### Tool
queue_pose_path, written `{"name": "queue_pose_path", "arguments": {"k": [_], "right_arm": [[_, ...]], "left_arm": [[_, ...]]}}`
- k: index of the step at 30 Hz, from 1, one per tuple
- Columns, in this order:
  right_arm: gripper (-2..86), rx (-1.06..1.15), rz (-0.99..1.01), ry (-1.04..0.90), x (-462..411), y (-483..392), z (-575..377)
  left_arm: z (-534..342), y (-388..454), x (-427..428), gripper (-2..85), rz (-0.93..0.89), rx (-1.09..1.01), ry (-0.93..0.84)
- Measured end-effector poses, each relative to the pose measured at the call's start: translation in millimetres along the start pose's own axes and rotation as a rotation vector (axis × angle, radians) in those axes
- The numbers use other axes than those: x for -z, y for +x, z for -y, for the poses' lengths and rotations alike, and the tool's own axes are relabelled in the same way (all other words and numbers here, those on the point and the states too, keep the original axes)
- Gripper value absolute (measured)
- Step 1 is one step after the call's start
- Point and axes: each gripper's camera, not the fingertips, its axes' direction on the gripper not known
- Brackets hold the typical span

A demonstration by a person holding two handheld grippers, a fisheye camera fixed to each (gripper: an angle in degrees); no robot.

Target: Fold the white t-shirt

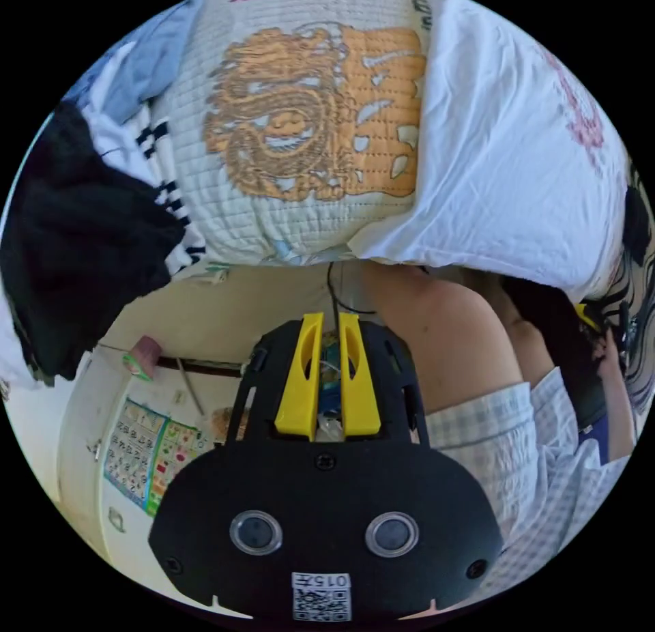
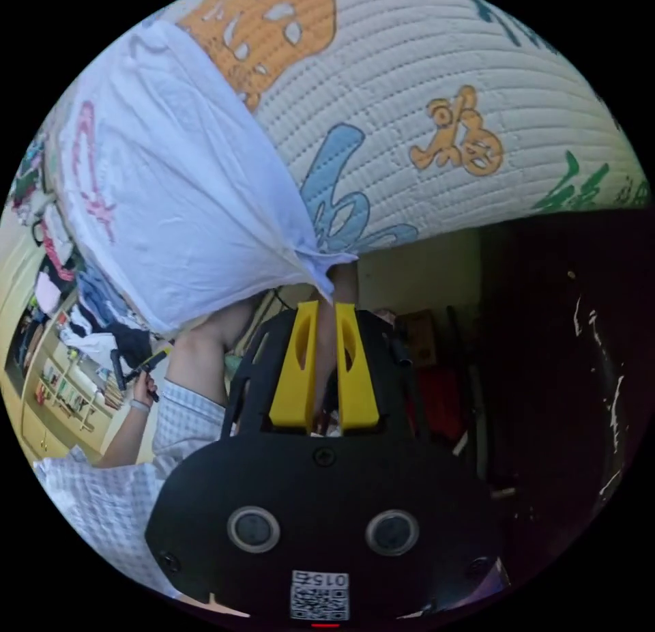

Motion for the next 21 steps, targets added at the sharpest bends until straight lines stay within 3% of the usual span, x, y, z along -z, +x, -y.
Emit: {"name": "queue_pose_path", "arguments": {"k": [3,8,14,21], "right_arm": [[2.0,0.039,0.088,0.184,33,-20,-22],[-0.2,0.149,-0.051,0.387,77,-100,-22],[-0.5,0.205,-0.342,0.484,83,-199,23],[-0.5,0.087,-0.464,0.459,63,-251,57]], "left_arm": [[8,21,39,0.5,-0.134,0.002,0.195],[81,170,102,-0.4,-0.093,-0.328,0.465],[176,338,90,-0.5,-0.024,-0.535,0.537],[242,422,37,-0.8,0.070,-0.522,0.449]]}}
